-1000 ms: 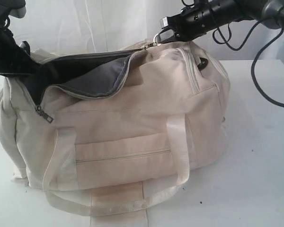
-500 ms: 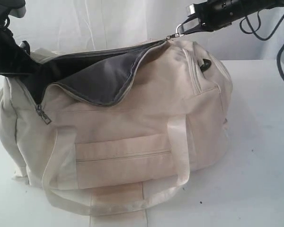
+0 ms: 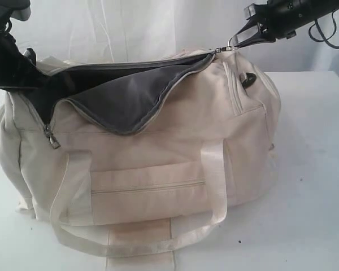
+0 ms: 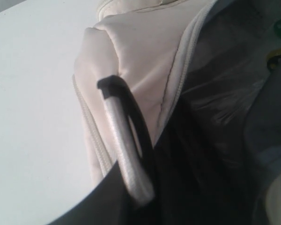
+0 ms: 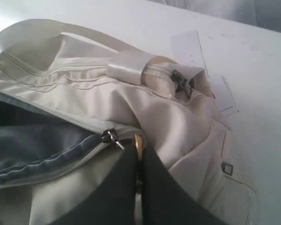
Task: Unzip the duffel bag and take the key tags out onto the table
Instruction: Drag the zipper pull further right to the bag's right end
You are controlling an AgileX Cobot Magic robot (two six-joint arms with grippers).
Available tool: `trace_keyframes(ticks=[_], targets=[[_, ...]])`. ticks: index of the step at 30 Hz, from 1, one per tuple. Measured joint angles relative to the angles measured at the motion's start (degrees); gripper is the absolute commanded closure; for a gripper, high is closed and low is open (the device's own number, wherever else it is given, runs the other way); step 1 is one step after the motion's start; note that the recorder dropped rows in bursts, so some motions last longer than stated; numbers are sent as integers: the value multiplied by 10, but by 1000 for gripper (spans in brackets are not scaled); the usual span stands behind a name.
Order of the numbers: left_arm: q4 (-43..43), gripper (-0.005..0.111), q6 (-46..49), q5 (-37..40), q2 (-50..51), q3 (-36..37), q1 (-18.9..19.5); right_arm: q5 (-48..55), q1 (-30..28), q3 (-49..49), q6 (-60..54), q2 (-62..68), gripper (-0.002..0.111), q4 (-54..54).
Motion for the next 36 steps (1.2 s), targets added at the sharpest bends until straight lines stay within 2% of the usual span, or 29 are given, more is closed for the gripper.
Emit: trace_keyframes(ticks=[13,22,36], targets=[[-5,107,-1,-10,0,0,-1,21,-35,0,30,-50,108,-24],[-8,107,-1,-10,0,0,-2,19,-31,5,96,-52,108,-54],[-6,107,-1,30,0,0,-2,2,-24,114,108,-121,108,-78]])
